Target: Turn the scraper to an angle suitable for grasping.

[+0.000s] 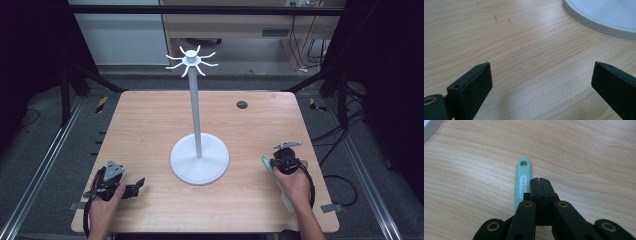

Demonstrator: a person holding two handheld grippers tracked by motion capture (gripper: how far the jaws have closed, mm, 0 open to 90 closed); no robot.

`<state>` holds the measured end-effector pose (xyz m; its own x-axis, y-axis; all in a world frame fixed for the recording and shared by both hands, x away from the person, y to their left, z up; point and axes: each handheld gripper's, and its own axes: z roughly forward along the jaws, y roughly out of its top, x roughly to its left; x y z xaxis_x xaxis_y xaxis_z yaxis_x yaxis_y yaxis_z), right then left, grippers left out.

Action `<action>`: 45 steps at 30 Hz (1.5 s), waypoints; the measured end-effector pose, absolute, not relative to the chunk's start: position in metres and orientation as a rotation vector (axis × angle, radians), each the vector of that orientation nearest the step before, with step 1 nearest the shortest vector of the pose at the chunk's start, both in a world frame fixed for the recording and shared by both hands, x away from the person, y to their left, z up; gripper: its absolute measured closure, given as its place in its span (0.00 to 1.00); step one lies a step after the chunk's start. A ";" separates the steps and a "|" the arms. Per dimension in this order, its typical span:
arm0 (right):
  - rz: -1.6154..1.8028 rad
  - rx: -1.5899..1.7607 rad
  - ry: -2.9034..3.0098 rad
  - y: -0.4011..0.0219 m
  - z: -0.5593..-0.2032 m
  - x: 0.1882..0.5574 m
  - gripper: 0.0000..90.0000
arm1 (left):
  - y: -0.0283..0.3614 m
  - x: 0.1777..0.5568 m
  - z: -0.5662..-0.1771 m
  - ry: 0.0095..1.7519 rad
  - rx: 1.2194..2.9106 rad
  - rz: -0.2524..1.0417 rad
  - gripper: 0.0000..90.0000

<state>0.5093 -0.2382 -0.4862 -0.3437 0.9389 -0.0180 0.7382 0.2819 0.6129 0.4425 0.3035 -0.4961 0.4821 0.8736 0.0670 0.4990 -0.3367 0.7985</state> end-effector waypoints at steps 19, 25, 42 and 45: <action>0.800 1.447 2.275 -0.215 -0.486 0.497 1.00 | 0.304 0.441 -0.495 1.135 1.987 0.651 0.03; 0.813 1.425 2.297 -0.212 -0.485 0.493 1.00 | 0.304 0.441 -0.496 1.137 1.988 0.650 0.03; 0.867 1.403 2.335 -0.206 -0.485 0.484 1.00 | 0.304 0.441 -0.496 1.140 1.989 0.647 0.03; 0.875 1.405 2.340 -0.205 -0.485 0.482 1.00 | 0.304 0.441 -0.496 1.140 1.987 0.650 0.03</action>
<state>0.4818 -0.2051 -0.4853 -0.4907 0.8684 0.0715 0.7022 0.3455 0.6225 0.4405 0.3042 -0.4956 0.4764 0.8770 0.0627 0.5007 -0.3292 0.8006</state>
